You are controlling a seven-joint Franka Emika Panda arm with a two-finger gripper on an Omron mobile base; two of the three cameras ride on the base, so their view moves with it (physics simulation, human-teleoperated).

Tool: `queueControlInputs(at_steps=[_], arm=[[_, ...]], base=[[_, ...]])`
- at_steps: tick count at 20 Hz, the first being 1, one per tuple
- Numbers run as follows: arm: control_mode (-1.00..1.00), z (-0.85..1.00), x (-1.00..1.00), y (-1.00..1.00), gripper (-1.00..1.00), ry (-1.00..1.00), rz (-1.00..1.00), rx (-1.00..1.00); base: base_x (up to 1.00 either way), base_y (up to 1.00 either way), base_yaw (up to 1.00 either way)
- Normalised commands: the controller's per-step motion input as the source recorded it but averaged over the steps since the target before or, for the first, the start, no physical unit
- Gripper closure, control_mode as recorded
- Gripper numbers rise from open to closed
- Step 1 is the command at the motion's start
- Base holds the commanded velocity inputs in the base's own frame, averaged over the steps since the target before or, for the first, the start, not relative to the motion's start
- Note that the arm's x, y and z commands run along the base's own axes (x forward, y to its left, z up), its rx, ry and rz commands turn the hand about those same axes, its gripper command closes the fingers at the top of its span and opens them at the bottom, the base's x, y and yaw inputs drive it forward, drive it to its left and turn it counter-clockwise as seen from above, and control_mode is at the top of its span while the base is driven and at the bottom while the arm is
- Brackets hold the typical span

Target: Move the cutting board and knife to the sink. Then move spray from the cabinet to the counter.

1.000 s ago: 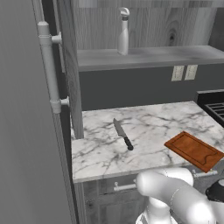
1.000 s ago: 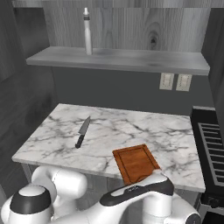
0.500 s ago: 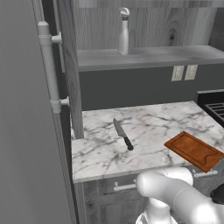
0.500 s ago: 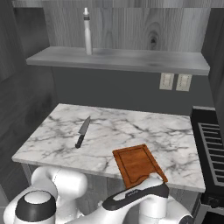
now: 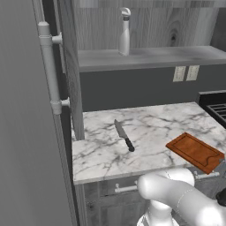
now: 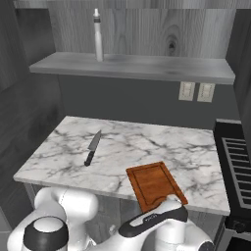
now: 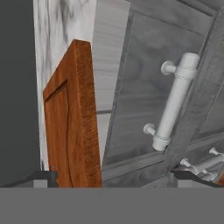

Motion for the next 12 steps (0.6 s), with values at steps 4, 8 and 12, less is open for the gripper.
queueControlInputs(at_steps=[4, 8, 12], arm=[[-1.0, 0.0, -0.07, 0.0, -1.0, -0.12, 0.0, 0.1], [-1.0, 0.0, -0.05, 0.0, -1.0, -0.12, 0.0, 0.11], [-1.0, 0.0, 0.0, 0.02, -1.0, -0.09, 0.0, 0.08]], base=[[0.0, 0.0, 0.0], [0.0, 0.0, 0.0], [0.0, 0.0, 0.0]])
